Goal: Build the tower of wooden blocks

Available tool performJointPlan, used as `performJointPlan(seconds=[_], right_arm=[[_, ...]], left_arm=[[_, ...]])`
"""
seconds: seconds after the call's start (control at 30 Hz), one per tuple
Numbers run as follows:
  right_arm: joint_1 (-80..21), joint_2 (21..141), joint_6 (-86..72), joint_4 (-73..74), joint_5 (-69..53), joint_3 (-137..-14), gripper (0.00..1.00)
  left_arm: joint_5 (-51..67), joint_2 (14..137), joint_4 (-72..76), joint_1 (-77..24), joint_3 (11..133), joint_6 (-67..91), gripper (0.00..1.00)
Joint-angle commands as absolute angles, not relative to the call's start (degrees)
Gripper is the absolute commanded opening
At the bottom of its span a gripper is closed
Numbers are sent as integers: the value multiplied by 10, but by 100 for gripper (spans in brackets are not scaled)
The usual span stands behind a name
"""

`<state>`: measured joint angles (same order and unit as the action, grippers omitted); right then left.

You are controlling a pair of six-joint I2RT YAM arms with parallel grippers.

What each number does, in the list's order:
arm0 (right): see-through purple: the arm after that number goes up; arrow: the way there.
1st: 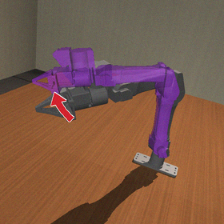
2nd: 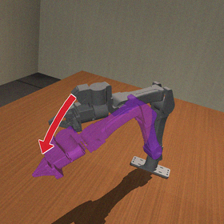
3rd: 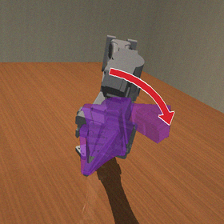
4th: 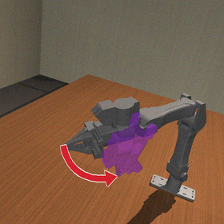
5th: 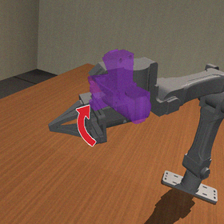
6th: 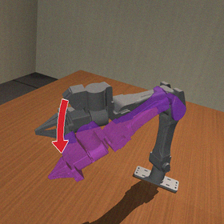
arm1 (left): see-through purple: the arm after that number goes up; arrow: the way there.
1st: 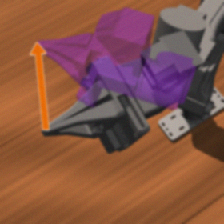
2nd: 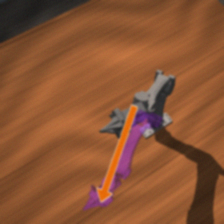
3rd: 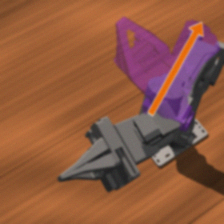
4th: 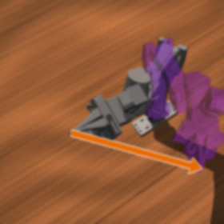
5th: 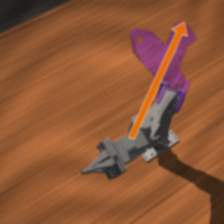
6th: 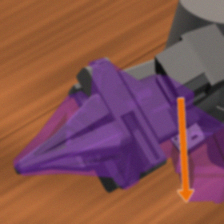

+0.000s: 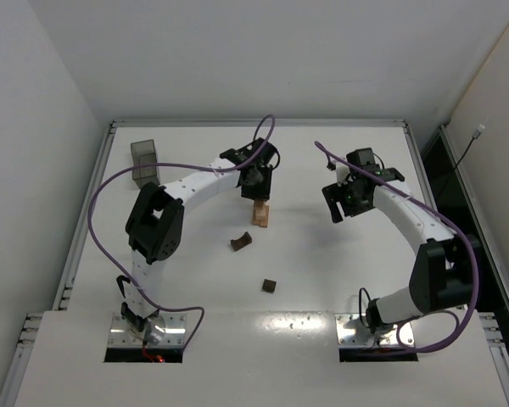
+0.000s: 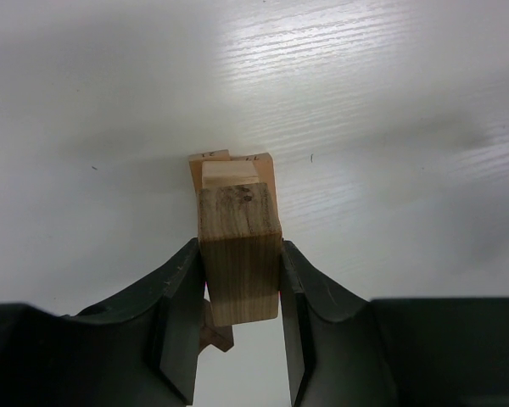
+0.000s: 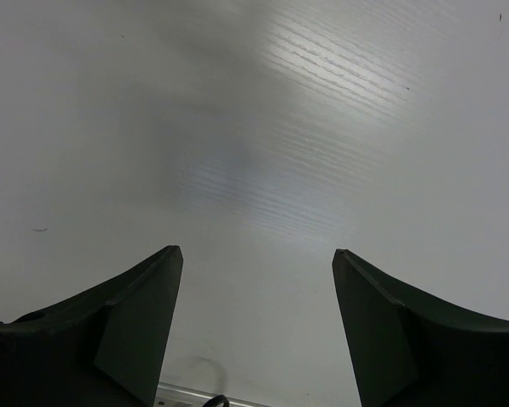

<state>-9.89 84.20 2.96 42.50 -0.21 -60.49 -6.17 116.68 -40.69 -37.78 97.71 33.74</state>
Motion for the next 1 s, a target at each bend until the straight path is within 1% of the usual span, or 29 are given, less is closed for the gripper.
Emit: performJointPlan(seconds=[0.0,0.4,0.97], right_arm=[[-100,841,22,420,-4,-628,68],[-100,846,22,425,-4,-628,68],[-100,852,22,425,-4,-633,68]], left_arm=[[-44,1165,-400,-375,995,347,0],[-23,1171,-395,-375,990,347,0],[-33,1187,-395,-370,984,347,0]])
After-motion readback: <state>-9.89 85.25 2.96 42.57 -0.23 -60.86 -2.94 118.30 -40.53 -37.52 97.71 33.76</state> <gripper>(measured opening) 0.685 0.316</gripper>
